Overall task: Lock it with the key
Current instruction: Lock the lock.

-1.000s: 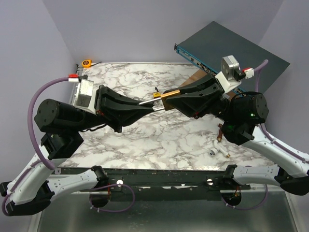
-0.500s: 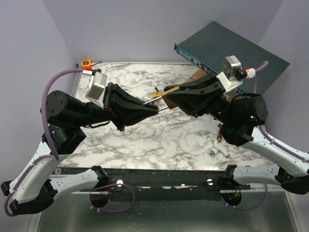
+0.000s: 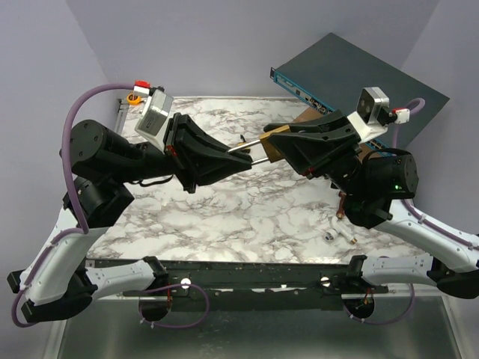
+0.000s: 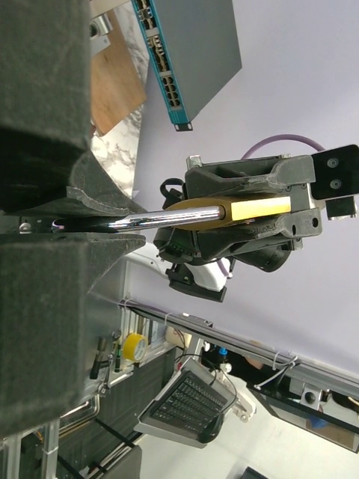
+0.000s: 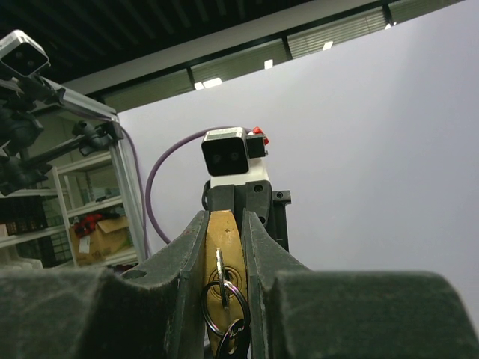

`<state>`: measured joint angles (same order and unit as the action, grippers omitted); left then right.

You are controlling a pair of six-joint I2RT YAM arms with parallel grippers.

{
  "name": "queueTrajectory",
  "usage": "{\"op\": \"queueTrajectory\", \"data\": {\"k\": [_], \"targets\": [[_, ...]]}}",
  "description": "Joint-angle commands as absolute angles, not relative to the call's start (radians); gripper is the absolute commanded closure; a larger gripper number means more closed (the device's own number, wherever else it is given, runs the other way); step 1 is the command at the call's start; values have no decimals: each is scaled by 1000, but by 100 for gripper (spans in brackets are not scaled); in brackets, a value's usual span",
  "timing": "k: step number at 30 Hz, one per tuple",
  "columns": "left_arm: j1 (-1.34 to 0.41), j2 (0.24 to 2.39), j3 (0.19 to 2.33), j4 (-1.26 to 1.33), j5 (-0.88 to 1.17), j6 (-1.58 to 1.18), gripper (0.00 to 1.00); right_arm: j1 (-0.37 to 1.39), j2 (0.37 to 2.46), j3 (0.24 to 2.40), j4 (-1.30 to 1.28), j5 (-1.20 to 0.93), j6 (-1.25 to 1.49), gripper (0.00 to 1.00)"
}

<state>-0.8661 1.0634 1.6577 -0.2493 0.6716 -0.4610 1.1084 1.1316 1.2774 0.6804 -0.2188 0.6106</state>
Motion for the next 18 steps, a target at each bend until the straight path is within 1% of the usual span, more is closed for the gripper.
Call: {"op": "queueTrajectory", "data": {"k": [1,12,16,18], "targets": [[-910,1339,1636,-347,662,-435,100,1223,1345,1145,153,-409,662,99],[-915,1434,1795,-334,634,-460,100,1238,1362,1118,166,-407,674,99],[-949,1488,1870,-434,609,-409,100,1241,1363,1114,163,-402,674,99],[-957,1491,1854,-451,600,-400,100,1241,1363,1122,154,-397,667,99]]}}
